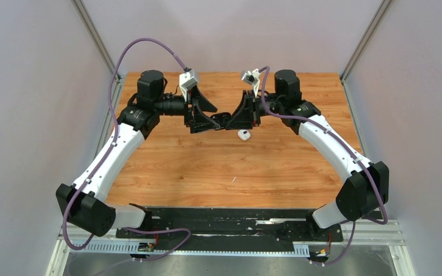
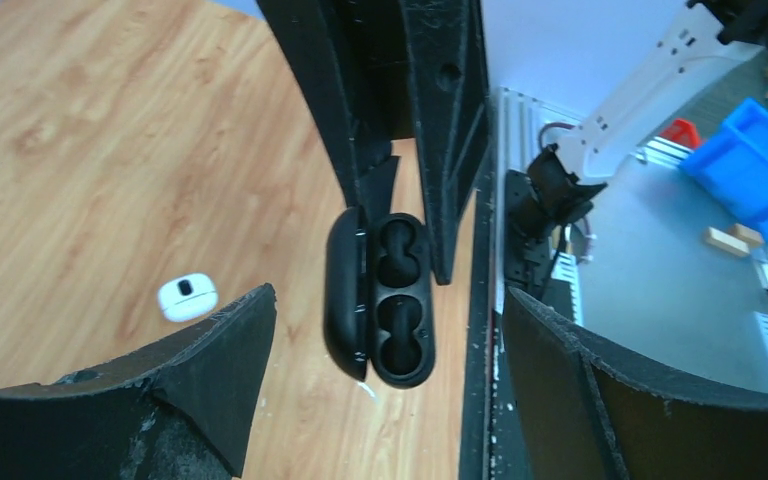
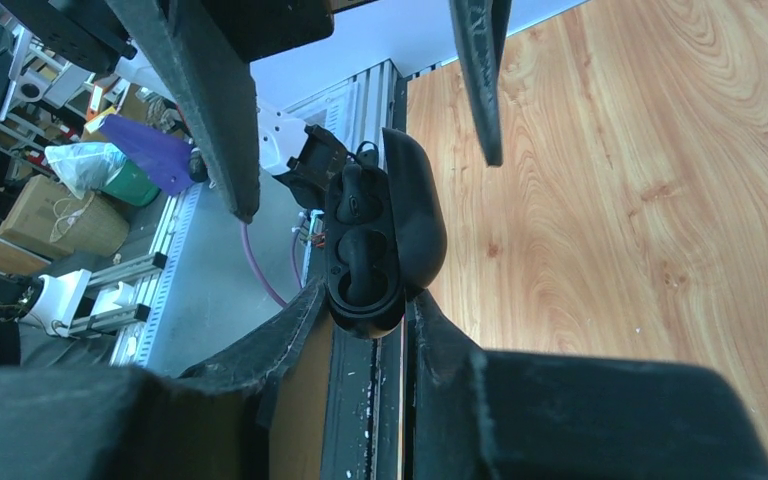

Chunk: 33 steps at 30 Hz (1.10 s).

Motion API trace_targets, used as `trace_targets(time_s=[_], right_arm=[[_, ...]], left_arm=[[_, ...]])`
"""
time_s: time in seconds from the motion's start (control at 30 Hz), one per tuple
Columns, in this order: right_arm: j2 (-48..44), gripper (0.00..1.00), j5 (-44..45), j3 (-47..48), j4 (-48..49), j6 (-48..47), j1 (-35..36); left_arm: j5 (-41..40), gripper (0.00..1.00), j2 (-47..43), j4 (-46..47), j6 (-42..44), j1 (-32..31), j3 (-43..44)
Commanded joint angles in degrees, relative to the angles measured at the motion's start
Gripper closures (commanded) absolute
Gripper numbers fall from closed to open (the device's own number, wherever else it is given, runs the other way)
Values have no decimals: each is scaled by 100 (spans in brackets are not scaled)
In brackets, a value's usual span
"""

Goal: Insert the wireless bluetooth earbuds into the charging case
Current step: Place the charging case at the center of the board.

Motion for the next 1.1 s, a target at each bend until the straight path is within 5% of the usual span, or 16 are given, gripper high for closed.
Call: trace_targets(time_s=[0.0,0.37,0.5,0.7,1.07], right_arm=[[70,100,82,94,184,-17,-35],[350,100,348,101,376,594,-258],[306,100,305,-166,343,409,-358],[21,100,439,-1617,-268,-126,-1204],[436,100,1195,-2836,-1130,-1507,-1928]], left_arm=[[773,14,65,59,-74,-126,117],[1126,26,127,-298,245,-206,335],[325,23,-38,-237,298,-121,283],[-2369,12,-309,-650,637,138,153],[-2495,8,-479,-981,419,185,-998]])
